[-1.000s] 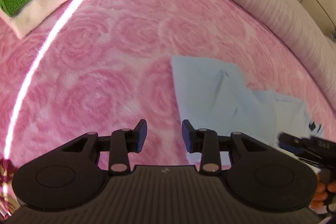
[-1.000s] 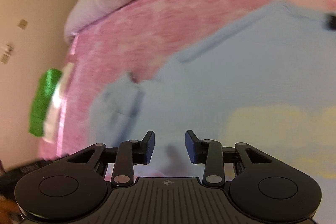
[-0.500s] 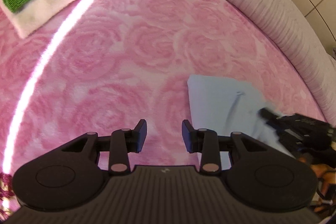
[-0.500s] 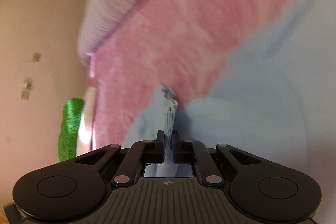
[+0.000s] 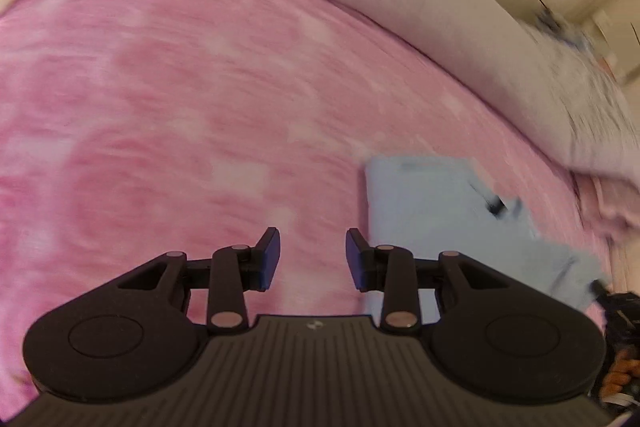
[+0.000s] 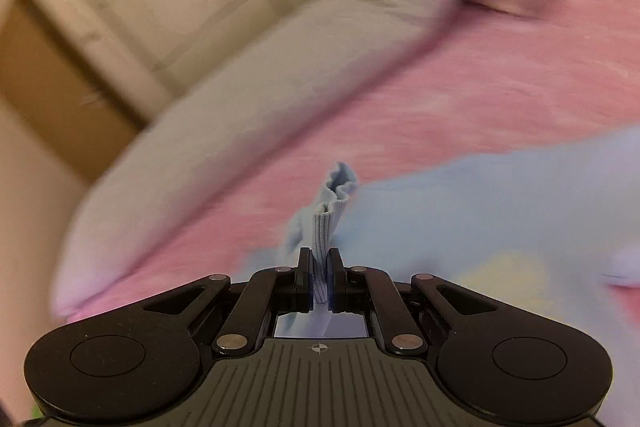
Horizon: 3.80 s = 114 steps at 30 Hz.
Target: Fold clothes
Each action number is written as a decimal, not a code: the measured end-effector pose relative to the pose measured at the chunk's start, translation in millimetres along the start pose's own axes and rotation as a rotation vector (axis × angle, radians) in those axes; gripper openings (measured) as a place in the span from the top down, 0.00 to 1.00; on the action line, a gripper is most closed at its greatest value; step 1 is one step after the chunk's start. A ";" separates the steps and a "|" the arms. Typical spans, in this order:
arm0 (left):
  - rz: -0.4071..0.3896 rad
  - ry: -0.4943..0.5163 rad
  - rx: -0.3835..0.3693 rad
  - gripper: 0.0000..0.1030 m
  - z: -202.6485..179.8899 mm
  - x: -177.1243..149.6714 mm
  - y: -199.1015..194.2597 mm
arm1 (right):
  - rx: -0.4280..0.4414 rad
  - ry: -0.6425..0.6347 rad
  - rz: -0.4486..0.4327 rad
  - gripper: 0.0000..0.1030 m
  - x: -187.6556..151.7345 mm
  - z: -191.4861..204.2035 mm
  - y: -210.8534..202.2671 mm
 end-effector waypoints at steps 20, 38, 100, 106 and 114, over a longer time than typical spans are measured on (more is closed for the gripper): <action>0.149 0.308 0.072 0.71 -130.7 -70.2 71.5 | -0.199 0.059 0.172 0.78 -19.3 -94.8 10.4; 0.210 0.311 0.173 0.71 -196.2 -121.5 72.3 | -0.360 0.481 0.082 0.68 22.3 -310.4 -132.8; 0.091 0.220 -0.367 0.99 -308.9 -141.3 78.2 | -0.540 0.040 0.343 0.55 31.1 -221.1 -127.4; -0.108 0.395 -0.163 1.00 -252.7 -60.0 17.7 | -0.519 -0.022 0.331 0.55 39.2 -199.5 -113.4; 0.078 0.139 -0.024 0.94 -154.9 -50.4 92.9 | -0.488 -0.042 0.379 0.55 29.7 -167.2 -77.9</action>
Point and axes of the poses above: each gripper's, at about its wrist camera, not at the fingertips, and y roughly the way its jaws point, z to its left, x to its top, the point moved 2 cm from there along y, roughly the way its jaws point, and after that the axes turned 2 degrees about z, right-handed, at the moved point
